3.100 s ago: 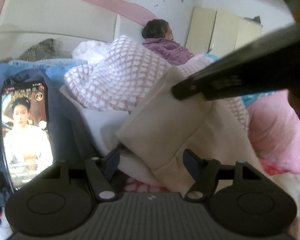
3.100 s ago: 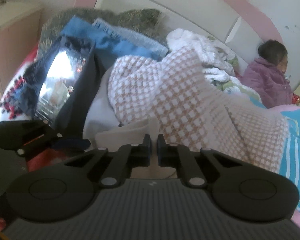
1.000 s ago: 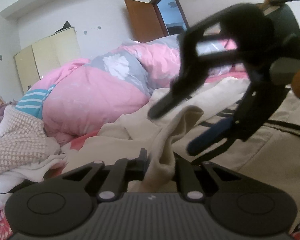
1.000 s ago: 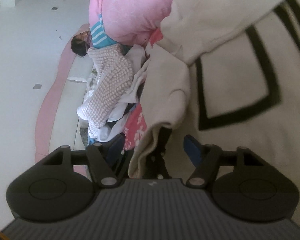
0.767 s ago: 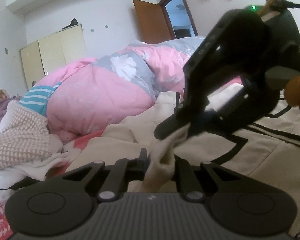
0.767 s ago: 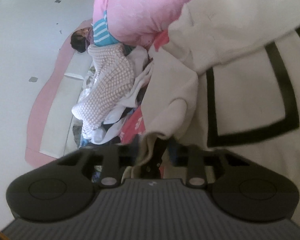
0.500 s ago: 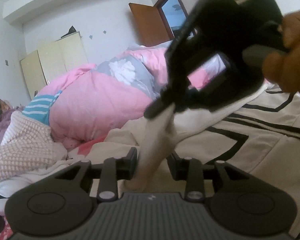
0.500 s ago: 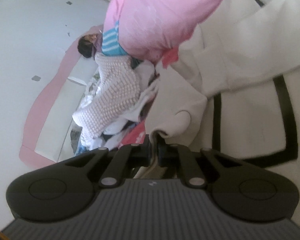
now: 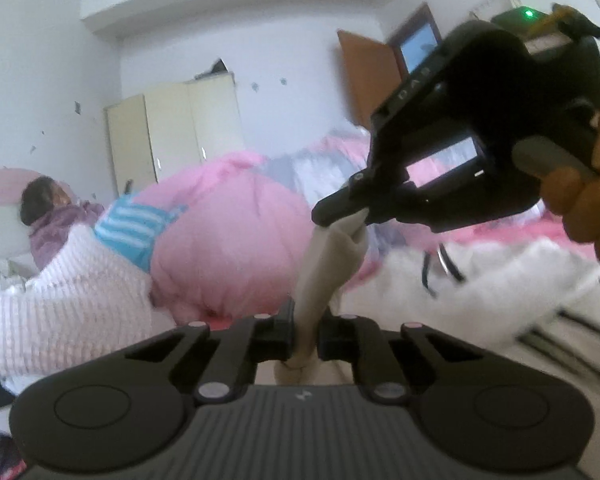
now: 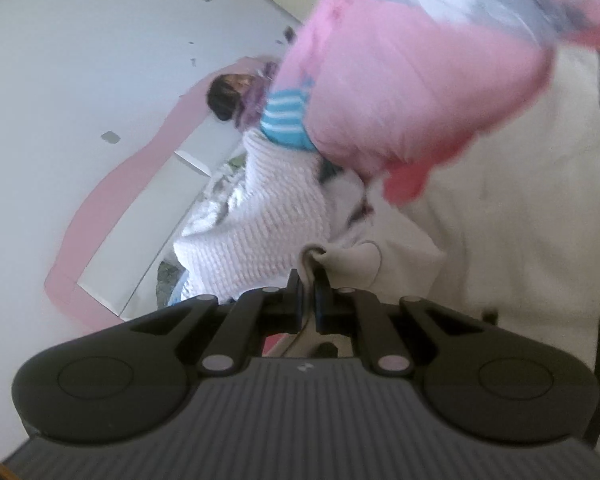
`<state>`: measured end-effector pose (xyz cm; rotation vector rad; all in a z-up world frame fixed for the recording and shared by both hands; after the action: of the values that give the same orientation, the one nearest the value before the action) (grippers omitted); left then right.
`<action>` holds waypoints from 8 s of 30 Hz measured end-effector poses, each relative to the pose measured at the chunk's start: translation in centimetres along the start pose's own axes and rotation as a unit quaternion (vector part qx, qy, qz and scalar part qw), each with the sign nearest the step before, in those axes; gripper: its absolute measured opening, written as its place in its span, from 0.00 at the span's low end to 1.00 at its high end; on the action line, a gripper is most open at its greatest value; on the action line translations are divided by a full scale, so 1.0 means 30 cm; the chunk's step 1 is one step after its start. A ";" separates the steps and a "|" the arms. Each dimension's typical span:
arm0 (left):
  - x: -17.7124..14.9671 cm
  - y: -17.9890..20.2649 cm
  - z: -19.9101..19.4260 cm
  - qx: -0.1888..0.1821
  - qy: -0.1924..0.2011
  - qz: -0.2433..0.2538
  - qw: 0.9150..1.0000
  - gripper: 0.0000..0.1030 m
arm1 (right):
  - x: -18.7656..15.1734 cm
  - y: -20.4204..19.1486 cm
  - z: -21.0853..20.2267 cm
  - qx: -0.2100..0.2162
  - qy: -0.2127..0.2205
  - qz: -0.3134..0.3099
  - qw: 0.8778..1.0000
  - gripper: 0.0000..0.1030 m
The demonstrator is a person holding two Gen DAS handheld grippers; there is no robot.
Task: Fold clothes
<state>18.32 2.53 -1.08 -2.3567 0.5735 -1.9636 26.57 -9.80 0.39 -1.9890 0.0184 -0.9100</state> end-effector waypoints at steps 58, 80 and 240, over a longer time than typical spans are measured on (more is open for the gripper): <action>-0.068 0.109 0.313 -0.043 -0.207 -0.078 0.974 0.57 | 0.115 0.881 -0.828 -0.152 0.050 0.192 0.968 0.29; -0.322 -0.024 0.350 -0.055 -0.239 -0.087 0.966 0.56 | 0.044 0.965 -0.732 -0.269 0.139 0.324 0.896 0.33; -0.200 0.195 0.499 -0.094 -0.222 -0.084 0.967 0.47 | -0.005 0.891 -0.651 -0.348 0.115 -0.021 0.930 0.11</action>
<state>30.22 -4.42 -11.33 -2.9214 0.5646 -1.3993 23.39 -39.58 -13.72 -2.5136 0.4954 -1.2847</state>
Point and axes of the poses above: each gripper's, at about its wrist camera, not at the fingertips, and z roughly the way its jaws point, y to its right, x to its top, the point moved 7 cm from there along z, roughly the way its jaws point, and after that the axes turned 3 degrees about -y, right-handed, at the moved point
